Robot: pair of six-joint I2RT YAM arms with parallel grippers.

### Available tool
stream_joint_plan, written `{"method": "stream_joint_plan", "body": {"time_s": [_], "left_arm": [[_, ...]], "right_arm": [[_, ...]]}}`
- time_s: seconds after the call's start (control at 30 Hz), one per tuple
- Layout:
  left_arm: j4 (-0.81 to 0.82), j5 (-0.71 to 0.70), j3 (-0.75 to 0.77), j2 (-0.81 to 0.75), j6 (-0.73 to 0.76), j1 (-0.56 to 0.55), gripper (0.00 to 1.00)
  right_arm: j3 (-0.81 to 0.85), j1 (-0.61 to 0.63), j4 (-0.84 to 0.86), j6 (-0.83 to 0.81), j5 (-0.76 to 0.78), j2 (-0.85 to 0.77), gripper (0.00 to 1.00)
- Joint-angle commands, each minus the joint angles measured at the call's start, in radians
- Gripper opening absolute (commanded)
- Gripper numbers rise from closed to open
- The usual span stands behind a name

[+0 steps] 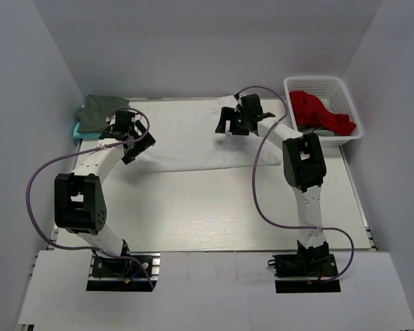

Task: Fold and stack the t-shirts
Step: Fold the flattened tshirt in 1/3 of the way

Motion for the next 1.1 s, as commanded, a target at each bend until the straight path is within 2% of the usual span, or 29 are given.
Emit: {"method": "stream_joint_plan", "body": {"time_s": [0.0, 0.17, 0.23, 0.43, 0.5, 0.53, 0.63, 0.73, 0.9, 1.07], "left_arm": [[0.028, 0.030, -0.015, -0.056, 0.040, -0.002, 1.00], [0.057, 0.053, 0.010, -0.039, 0.072, -0.002, 1.00], [0.080, 0.086, 0.019, -0.012, 0.072, -0.002, 1.00], [0.183, 0.215, 0.019, 0.092, 0.072, -0.002, 1.00], [0.192, 0.242, 0.019, 0.126, 0.072, -0.002, 1.00], [0.192, 0.242, 0.019, 0.160, 0.072, -0.002, 1.00], [0.183, 0.242, 0.019, 0.201, 0.072, -0.002, 1.00], [0.149, 0.220, 0.019, 0.233, 0.072, -0.002, 1.00], [0.128, 0.174, -0.022, 0.234, 0.072, -0.002, 1.00], [0.074, 0.174, -0.116, 0.162, 0.060, -0.002, 1.00]], "right_arm": [[0.124, 0.022, -0.078, -0.050, 0.144, 0.007, 0.90], [0.057, 0.027, -0.143, -0.083, 0.298, -0.050, 0.90], [-0.026, 0.023, -0.122, -0.077, 0.310, -0.105, 0.90], [-0.284, -0.020, -0.076, 0.025, 0.516, -0.269, 0.90], [-0.343, -0.043, -0.062, 0.060, 0.508, -0.318, 0.90], [-0.432, -0.053, -0.030, 0.063, 0.458, -0.359, 0.90], [-0.535, -0.092, 0.022, 0.059, 0.343, -0.370, 0.90], [-0.566, -0.143, 0.036, 0.051, 0.230, -0.349, 0.90], [-0.644, -0.212, 0.034, 0.111, 0.154, -0.344, 0.90], [-0.808, -0.226, 0.028, 0.186, 0.117, -0.486, 0.90]]}}
